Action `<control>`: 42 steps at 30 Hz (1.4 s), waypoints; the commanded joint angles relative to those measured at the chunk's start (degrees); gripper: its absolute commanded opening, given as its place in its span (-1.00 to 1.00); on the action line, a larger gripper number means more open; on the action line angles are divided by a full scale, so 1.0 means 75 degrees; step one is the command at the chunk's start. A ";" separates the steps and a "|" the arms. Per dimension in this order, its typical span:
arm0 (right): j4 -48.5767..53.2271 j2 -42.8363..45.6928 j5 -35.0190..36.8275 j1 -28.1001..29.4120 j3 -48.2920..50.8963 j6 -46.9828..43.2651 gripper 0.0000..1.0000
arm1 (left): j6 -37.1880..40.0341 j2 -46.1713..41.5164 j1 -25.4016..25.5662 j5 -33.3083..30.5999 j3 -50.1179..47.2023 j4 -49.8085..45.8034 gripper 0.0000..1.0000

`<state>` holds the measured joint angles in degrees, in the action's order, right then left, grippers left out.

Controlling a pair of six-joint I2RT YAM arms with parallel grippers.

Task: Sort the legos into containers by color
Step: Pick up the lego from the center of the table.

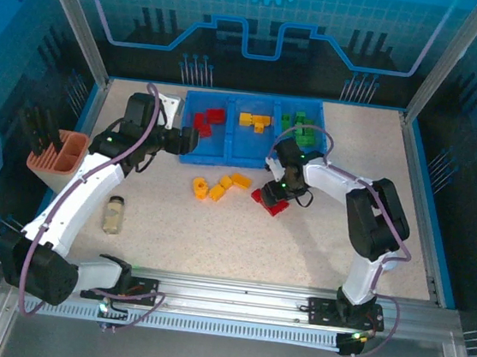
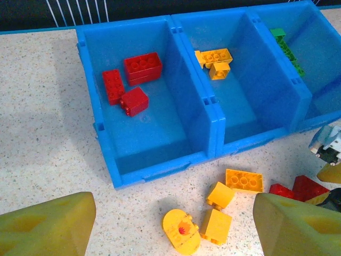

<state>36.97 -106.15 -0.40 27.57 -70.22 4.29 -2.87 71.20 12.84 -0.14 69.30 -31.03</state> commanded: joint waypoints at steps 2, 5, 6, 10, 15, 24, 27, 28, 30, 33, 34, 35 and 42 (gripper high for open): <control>0.0453 0.0175 -0.0182 -0.0321 0.0620 0.0309 0.26 | -0.0062 0.0046 -0.0077 0.0258 -0.0092 0.0094 0.58; 0.0079 0.0575 -0.0877 -0.0634 0.1052 0.0487 -0.05 | -0.0068 0.0034 -0.0071 0.0288 -0.0088 0.0094 0.58; 0.0024 0.0683 -0.1145 -0.0744 0.1152 0.0511 -0.17 | -0.0062 0.0034 -0.0071 0.0283 -0.0087 0.0094 0.58; 0.0292 0.0683 -0.1697 -0.0880 0.1161 0.0379 -0.29 | -0.0096 0.0080 -0.0072 0.0350 -0.0064 0.0129 0.58; 0.0397 0.0706 -0.1291 -0.0806 0.1297 0.0440 -0.01 | -0.0138 0.0104 -0.0081 0.0403 -0.0107 0.0193 0.58; 0.0244 0.0314 -0.0631 -0.0753 0.1040 0.0653 0.01 | -0.0129 0.0122 -0.0082 0.0464 -0.0075 0.0196 0.58; 0.0147 0.0216 -0.0660 -0.0647 0.0906 0.0623 0.05 | -0.0162 0.0142 -0.0083 0.0489 -0.0110 0.0234 0.58; 0.0116 0.0185 -0.0644 -0.0593 0.0856 0.0624 0.05 | -0.0167 0.0148 -0.0083 0.0499 -0.0111 0.0243 0.58; 0.0126 0.0098 -0.0511 -0.0461 0.0708 0.0615 0.03 | -0.0191 0.0183 -0.0083 0.0551 -0.0111 0.0246 0.58; 0.0204 -0.0120 -0.0267 -0.0266 0.0499 0.0557 -0.18 | -0.0185 0.0187 -0.0083 0.0600 -0.0136 0.0235 0.58; 0.0215 -0.0182 -0.0243 -0.0233 0.0463 0.0542 -0.24 | -0.0168 0.0177 -0.0083 0.0585 -0.0151 0.0234 0.58; 0.0226 -0.0235 -0.0192 -0.0220 0.0434 0.0541 -0.29 | -0.0147 0.0166 -0.0083 0.0560 -0.0166 0.0202 0.58; 0.0758 0.0051 0.0177 -0.0054 0.0184 0.0339 -0.59 | -0.0018 -0.0032 -0.0083 0.0384 -0.0298 0.0075 0.58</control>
<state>43.29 -105.47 0.01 25.61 -67.13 8.32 -3.05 72.16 12.84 2.70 67.94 -30.61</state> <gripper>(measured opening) 0.313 0.792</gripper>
